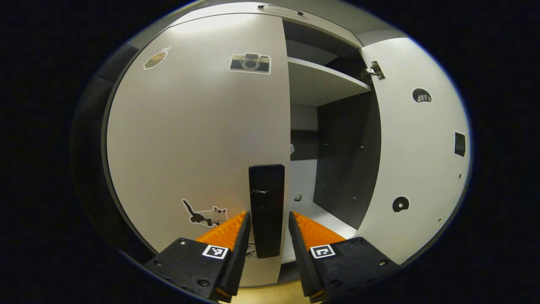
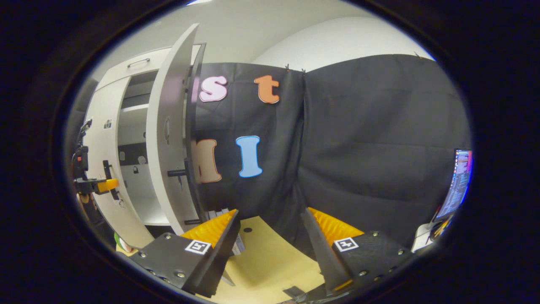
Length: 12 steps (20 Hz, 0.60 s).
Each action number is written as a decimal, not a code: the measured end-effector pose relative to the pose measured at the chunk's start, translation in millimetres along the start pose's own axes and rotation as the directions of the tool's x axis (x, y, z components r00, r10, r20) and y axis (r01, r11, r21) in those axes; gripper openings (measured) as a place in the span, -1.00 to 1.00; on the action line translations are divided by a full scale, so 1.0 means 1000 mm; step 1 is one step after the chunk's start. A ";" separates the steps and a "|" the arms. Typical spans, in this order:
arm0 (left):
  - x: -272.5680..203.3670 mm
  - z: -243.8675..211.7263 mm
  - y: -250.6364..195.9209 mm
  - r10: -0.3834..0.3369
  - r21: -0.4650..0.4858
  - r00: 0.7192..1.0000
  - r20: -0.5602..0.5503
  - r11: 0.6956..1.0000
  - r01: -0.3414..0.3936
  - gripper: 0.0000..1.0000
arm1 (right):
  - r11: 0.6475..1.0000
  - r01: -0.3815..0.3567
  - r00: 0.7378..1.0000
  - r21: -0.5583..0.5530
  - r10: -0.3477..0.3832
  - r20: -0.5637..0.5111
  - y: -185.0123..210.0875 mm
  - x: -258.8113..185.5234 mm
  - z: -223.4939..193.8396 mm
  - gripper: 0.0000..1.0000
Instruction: Open the right door of the double-door shoe cabinet with the right hand, and open the left door with the left hand.
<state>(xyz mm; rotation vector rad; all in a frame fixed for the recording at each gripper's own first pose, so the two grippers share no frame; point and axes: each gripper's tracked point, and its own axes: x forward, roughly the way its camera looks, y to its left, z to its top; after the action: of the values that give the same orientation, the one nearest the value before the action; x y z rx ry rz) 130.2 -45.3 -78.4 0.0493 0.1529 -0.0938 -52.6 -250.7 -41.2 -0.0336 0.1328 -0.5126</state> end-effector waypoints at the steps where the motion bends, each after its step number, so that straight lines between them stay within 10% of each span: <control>1: 0.000 0.000 0.001 0.008 -0.002 1.000 0.002 1.000 -0.008 -0.06 | 1.000 0.000 1.000 -0.001 0.000 0.000 -0.001 -0.001 0.000 0.82; 12: -0.018 -0.004 -0.001 0.004 -0.022 1.000 -0.007 1.000 -0.004 -0.61 | 0.998 -0.064 0.998 -0.011 0.064 -0.006 0.017 0.009 0.001 0.75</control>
<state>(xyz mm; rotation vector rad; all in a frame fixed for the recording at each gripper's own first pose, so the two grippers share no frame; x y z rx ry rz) 111.7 -44.2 -79.3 0.0282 0.1604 -0.0884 -36.4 -240.8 -42.1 -0.0383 0.1421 -0.4482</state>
